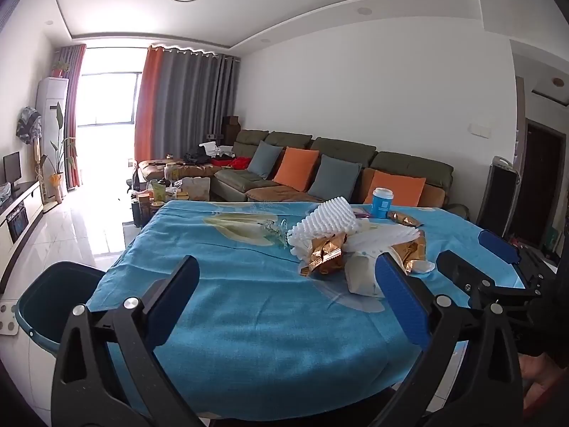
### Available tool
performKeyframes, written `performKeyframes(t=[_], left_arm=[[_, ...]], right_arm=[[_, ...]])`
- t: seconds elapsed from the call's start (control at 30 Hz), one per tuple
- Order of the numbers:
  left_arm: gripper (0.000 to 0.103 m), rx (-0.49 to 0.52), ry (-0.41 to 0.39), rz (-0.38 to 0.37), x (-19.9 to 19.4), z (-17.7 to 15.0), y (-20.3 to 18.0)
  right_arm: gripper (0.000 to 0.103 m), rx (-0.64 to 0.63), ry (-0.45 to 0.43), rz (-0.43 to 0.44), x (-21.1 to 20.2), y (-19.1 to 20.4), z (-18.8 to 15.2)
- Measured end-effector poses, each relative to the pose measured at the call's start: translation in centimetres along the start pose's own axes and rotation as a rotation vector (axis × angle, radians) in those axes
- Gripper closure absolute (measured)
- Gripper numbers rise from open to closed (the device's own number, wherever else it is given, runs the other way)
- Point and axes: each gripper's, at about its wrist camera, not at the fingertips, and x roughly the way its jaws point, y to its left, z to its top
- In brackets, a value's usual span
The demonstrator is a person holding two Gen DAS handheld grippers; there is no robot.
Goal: Collect trash
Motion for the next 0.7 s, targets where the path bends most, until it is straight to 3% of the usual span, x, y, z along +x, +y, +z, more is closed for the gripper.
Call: performKeyframes(t=[0.7], left_arm=[[0.006,-0.009,0.0,0.017,0.52,-0.26,0.36]], right_arm=[[0.007,0.006,-0.003,0.001,-0.12,0.05,0.28]])
